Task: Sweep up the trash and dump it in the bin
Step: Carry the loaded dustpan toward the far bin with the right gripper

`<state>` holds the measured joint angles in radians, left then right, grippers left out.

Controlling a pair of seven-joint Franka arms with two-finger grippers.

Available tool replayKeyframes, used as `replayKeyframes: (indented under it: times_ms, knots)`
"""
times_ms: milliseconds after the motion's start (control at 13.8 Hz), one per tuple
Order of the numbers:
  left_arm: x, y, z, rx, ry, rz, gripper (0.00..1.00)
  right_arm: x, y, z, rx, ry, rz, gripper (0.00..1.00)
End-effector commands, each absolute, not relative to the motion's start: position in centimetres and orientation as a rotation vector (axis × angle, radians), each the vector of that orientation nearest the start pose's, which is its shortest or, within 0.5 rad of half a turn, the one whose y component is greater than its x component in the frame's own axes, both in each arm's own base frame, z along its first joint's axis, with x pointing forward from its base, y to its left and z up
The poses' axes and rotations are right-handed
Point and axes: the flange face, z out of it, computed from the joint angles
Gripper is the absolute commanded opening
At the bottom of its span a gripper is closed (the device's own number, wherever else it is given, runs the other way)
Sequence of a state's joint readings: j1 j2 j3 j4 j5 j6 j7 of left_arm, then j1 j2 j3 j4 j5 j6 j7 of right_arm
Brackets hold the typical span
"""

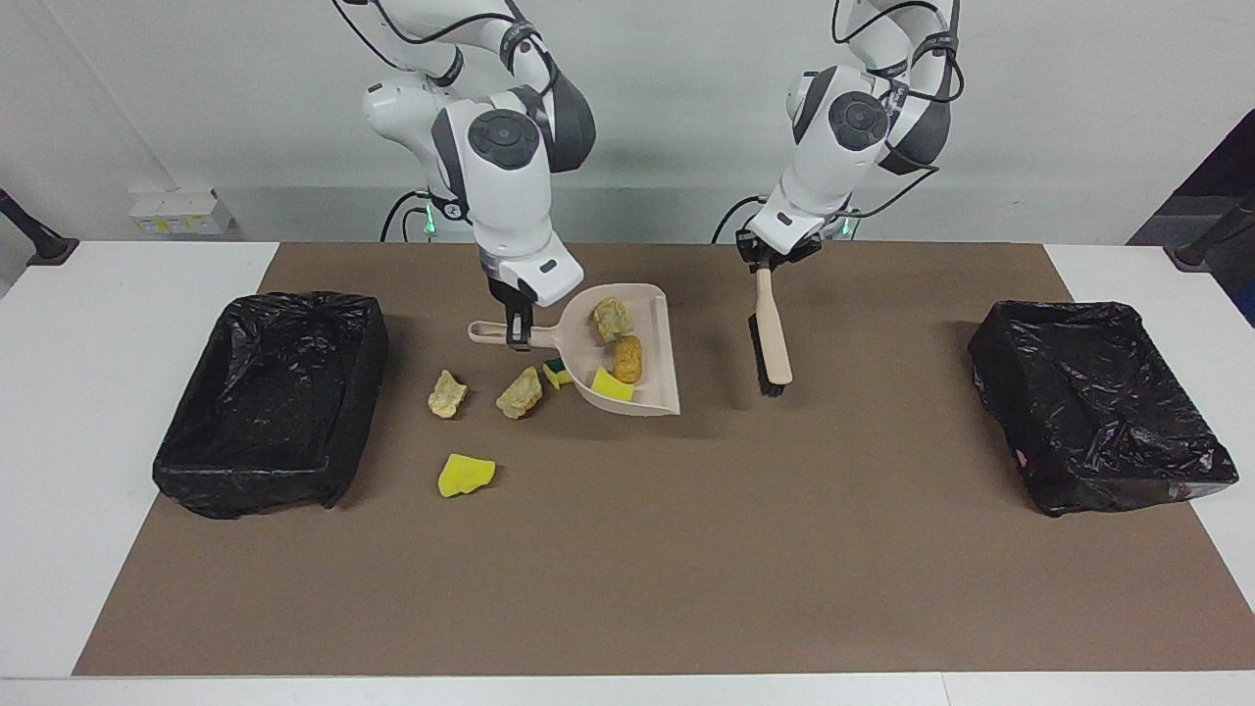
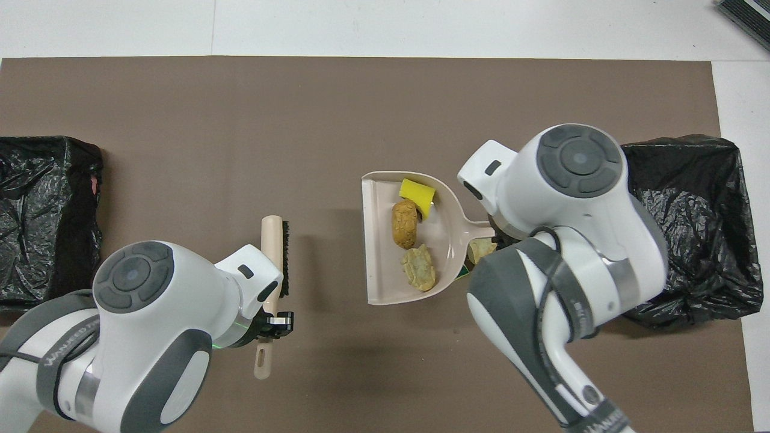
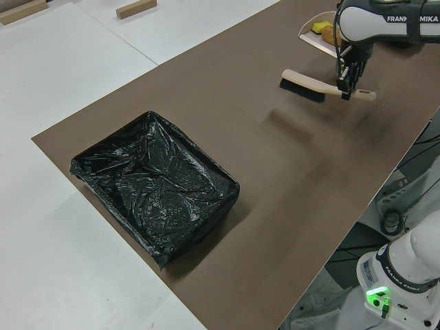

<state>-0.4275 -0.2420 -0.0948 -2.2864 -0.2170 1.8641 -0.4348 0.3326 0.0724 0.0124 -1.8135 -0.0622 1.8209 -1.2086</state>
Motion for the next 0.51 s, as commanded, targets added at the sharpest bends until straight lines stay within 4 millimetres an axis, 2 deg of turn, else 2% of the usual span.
replayKeyframes:
  times_ms: [0,145,217,362,435]
  knots:
    - [34.5,-26.3,43.0,-3.182,-0.128,0.239,0.00,52.4,10.8,52.5,2.194,2.222,-0.071,0.00]
    - [33.5,-28.2,41.7,-3.183,-0.094,0.193,0.00,52.5,4.8,53.5,2.217,2.265,-0.026,0.00]
    - [32.2,-28.7,40.1,-3.172,-0.055,0.194,0.00,52.3,1.4,54.1,2.214,2.273,-0.023,0.00]
    - [30.2,-29.4,38.1,-3.176,-0.025,0.159,0.00,51.5,-7.1,54.7,2.271,2.228,-0.021,0.00]
    - [29.8,-29.8,37.9,-3.171,-0.060,0.164,0.00,50.9,-11.0,54.8,2.280,2.212,-0.009,0.00]
